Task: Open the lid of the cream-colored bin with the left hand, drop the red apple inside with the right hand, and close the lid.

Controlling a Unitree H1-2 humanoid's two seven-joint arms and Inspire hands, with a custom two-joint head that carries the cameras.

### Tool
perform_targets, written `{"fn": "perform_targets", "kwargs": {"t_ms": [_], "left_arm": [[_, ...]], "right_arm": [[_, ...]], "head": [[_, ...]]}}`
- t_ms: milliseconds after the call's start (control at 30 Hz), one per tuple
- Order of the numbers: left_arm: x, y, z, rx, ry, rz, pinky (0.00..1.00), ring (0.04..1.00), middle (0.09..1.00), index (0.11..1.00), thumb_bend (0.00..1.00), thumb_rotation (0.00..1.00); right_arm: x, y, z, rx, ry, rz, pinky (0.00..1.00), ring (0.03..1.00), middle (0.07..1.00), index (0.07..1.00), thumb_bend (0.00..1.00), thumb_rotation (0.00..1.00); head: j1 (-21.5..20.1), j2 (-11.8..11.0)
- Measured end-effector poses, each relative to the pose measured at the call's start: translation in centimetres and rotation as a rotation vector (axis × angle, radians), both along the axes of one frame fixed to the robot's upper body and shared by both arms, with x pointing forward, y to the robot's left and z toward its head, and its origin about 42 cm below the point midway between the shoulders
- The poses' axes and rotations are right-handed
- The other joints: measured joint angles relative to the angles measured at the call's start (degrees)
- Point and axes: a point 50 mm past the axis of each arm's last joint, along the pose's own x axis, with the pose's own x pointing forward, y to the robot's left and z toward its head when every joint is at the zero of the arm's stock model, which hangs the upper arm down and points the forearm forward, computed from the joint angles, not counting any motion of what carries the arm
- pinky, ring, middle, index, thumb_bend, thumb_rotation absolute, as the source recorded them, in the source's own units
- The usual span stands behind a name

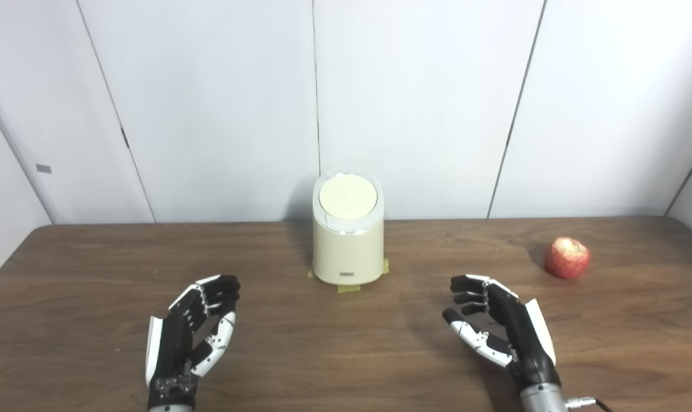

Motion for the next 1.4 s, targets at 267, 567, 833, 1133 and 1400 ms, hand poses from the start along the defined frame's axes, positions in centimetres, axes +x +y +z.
{"fn": "perform_targets", "kwargs": {"t_ms": [267,567,833,1133,1400], "left_arm": [[0.0,0.0,0.0,0.002,0.0,0.0,0.59,0.661,0.674,0.665,0.22,0.1],[0.0,0.0,0.0,0.002,0.0,0.0,0.58,0.654,0.67,0.664,0.23,0.12],[0.1,0.0,-0.2,0.004,0.04,-0.021,0.63,0.707,0.719,0.708,0.25,0.25],[0.9,1.0,0.0,0.17,0.281,-0.073,0.94,0.983,0.987,0.982,0.73,0.84],[6.8,0.1,5.7,0.316,0.239,-0.074,1.0,1.0,1.0,1.0,0.81,0.96]], "right_arm": [[0.0,0.0,0.0,-0.001,0.0,0.001,0.57,0.641,0.671,0.66,0.28,0.3],[0.0,0.0,0.0,-0.001,0.0,0.001,0.57,0.645,0.676,0.66,0.28,0.27],[0.1,0.1,0.0,0.013,0.001,0.003,0.57,0.645,0.674,0.66,0.29,0.29],[0.5,0.5,0.1,0.008,-0.007,0.008,0.55,0.631,0.664,0.654,0.27,0.22],[0.5,0.5,0.1,0.005,-0.009,0.008,0.55,0.634,0.664,0.657,0.28,0.26]], "head": [[0.0,0.1],[0.0,0.2],[-0.4,0.6],[-0.6,0.8],[-0.4,1.2]]}}
